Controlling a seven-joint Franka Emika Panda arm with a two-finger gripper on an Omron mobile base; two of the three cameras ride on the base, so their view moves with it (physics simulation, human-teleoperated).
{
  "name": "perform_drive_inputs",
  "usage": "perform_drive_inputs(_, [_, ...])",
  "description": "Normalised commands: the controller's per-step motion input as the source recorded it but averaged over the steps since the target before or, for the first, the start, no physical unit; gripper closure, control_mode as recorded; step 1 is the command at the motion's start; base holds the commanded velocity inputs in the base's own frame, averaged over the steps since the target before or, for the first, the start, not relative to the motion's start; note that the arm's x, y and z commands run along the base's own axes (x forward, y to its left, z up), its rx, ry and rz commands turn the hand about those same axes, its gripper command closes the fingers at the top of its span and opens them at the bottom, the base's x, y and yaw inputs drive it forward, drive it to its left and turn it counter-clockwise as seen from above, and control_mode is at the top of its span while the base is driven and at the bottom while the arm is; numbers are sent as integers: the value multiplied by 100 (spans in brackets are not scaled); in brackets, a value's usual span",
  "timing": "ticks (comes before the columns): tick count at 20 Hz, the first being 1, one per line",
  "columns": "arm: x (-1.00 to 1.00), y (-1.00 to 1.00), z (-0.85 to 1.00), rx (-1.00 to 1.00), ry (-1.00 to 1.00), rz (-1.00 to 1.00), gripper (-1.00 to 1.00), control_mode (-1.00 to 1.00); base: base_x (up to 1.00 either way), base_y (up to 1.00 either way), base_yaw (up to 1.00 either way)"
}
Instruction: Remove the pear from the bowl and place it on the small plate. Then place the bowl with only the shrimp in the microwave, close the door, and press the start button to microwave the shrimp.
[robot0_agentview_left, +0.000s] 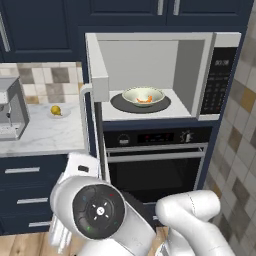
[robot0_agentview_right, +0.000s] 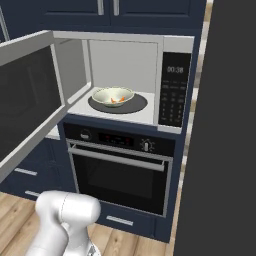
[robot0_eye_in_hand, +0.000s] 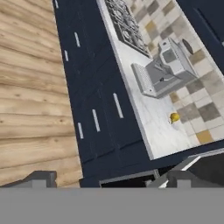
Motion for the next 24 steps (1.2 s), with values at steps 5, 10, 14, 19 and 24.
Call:
perform_drive_inputs(5, [97,3,-22,-12,0,2,-100,-100,0,0,0])
perform_drive_inputs(10, [90,0,-22,-16,0,-2,-100,-100,0,0,0])
perform_drive_inputs(14, [29,-24,0,-15,0,-8,-100,-100,0,0,0])
perform_drive_inputs(19, [-1,-53,4,-12,-9,-11,-100,-100,0,0,0])
perform_drive_inputs(24, [7,-63,11,-8,-3,-12,-100,-100,0,0,0])
